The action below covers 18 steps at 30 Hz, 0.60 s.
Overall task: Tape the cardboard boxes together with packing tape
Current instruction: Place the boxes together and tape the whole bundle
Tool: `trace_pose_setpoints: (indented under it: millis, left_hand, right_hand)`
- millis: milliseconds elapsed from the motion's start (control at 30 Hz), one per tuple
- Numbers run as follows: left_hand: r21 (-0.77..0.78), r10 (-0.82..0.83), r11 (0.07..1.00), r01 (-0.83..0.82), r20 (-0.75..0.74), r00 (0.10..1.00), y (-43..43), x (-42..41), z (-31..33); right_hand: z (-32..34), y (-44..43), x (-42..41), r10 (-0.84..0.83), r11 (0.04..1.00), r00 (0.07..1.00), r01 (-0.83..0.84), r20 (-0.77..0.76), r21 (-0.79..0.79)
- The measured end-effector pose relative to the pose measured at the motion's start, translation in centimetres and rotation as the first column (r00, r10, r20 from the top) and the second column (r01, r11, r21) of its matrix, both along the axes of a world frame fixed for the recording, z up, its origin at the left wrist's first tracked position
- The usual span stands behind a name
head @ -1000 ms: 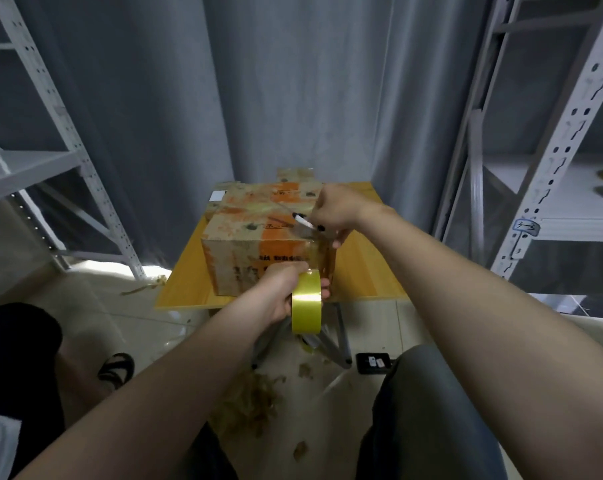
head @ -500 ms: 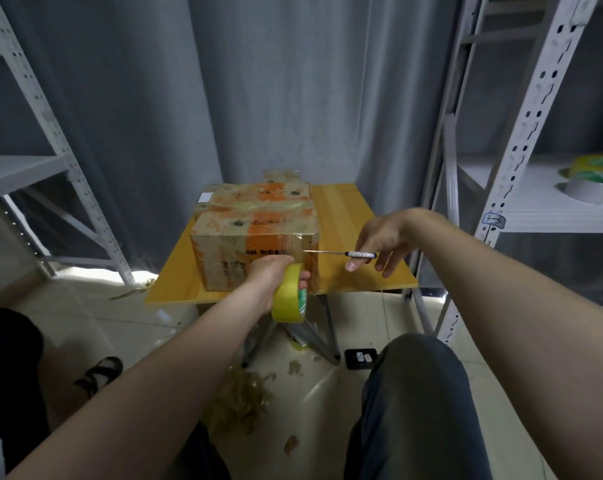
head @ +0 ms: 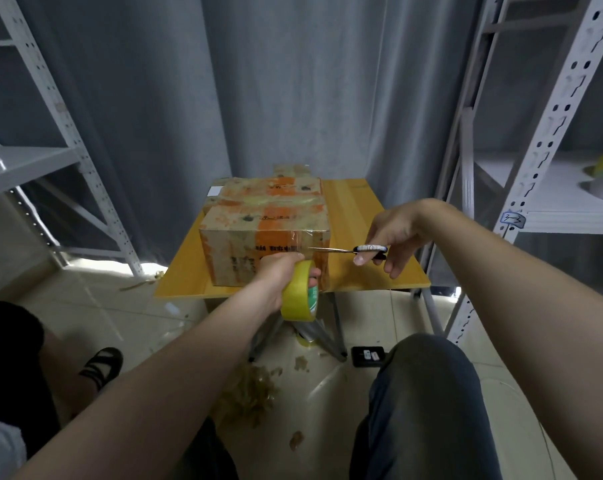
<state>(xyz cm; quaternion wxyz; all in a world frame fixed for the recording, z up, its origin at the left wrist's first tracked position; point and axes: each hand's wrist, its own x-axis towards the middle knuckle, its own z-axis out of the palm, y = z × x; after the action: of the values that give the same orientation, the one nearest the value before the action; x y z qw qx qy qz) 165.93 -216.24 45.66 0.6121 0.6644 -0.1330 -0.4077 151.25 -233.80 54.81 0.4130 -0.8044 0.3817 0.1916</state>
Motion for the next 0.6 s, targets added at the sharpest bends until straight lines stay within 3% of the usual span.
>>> trace_pose_setpoints:
  millis: [200,600]
  left_hand:
    - [0.008,0.004,1.0,-0.004,-0.004,1.0,0.0,-0.1,0.2]
    - [0.032,-0.003,0.999,0.004,-0.008,1.0,-0.5,0.3,0.0]
  right_hand:
    - [-0.3,1.4,2.3,0.015,1.0,0.995,-0.013,0.101,-0.027]
    - [-0.8,0.8,4.2,0.052,0.986,0.995,-0.038,0.084,-0.162]
